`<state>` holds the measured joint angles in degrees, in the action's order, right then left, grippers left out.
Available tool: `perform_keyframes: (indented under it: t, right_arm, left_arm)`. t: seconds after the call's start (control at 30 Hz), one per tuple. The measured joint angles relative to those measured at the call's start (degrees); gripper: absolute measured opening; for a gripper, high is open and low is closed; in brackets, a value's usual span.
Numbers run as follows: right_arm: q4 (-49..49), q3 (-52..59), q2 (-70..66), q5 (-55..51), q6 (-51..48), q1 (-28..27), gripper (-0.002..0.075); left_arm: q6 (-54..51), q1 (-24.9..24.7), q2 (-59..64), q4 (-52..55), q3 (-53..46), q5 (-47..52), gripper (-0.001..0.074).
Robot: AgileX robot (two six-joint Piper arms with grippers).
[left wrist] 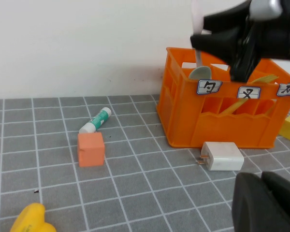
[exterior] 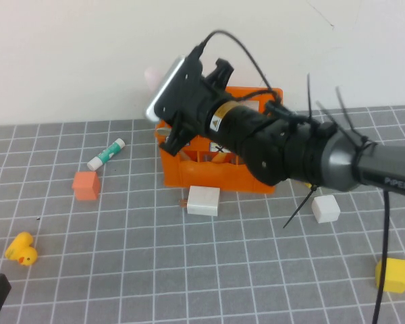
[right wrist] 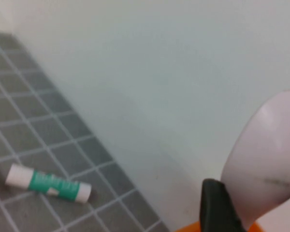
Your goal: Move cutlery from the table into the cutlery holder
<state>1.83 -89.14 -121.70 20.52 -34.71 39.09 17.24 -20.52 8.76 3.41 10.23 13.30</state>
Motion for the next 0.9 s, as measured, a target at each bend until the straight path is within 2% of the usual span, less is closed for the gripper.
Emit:
perform_keyframes:
  t: [0.2,0.4,0.57,0.63,0.73,0.9]
  right_arm:
    - [0.1,0.0,-0.9,0.0,-0.4,0.0,0.0305]
    - [0.5,0.0,-0.8,4.6,-0.1,0.0,0.0438]
    - [1.0,0.0,0.6,6.9,0.0,0.0,0.0459]
    - [1.1,0.0,2.1,6.7,0.0,0.0,0.0446]
    - [1.3,0.0,6.4,4.4,0.0,0.0,0.0363]
    - [1.3,0.0,18.6,-6.4,0.0,0.0,0.0163]
  left_arm:
    - [0.0,0.0,0.0,0.0,0.0,0.0,-0.0001]
    - [0.0,0.0,0.0,0.0,0.0,0.0,-0.0001]
    - [0.0,0.0,0.0,1.2,0.0,0.0,-0.0001]
    - [0.0,0.0,0.0,1.3,0.0,0.0,-0.0001]
    - [0.0,0.0,0.0,1.3,0.0,0.0,-0.0001]
    - [0.0,0.0,0.0,2.6,0.0,0.0,-0.0001]
